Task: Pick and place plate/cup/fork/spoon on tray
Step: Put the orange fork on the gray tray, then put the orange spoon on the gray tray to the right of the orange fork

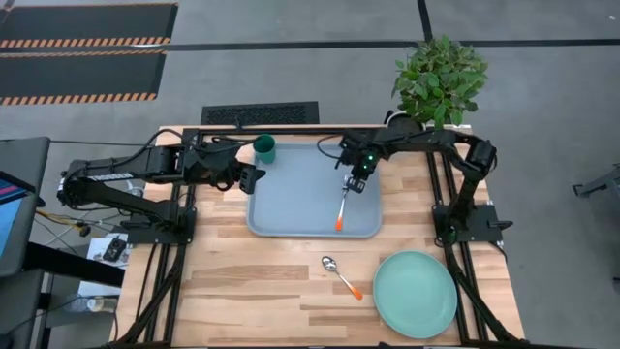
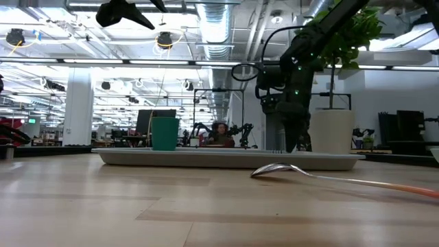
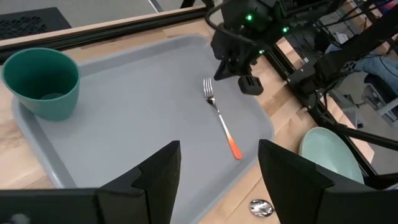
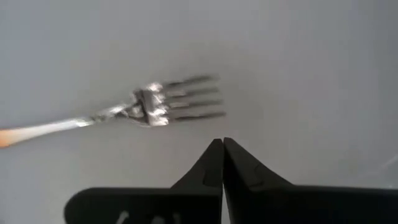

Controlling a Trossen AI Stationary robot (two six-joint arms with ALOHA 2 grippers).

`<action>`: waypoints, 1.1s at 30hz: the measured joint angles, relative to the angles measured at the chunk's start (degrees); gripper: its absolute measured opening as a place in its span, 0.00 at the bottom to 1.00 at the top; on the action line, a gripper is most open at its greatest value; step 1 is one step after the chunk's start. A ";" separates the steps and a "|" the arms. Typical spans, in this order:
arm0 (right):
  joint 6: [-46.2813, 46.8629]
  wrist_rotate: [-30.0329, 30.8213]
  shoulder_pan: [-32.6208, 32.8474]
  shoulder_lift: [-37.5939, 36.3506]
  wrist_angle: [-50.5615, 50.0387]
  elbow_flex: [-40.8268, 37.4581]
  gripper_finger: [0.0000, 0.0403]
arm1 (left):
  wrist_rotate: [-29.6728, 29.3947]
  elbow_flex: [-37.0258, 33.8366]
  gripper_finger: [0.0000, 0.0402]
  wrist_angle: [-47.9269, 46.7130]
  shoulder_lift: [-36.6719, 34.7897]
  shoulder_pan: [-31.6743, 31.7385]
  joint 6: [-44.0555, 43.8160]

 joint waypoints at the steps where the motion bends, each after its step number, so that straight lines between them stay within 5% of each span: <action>1: 0.03 0.04 0.22 0.00 -0.22 -0.09 0.05 | -0.02 0.00 0.50 -0.04 0.00 0.00 0.00; 33: -0.09 1.13 0.67 0.00 6.99 1.90 0.05 | -1.29 0.00 0.50 -0.13 0.00 0.00 0.73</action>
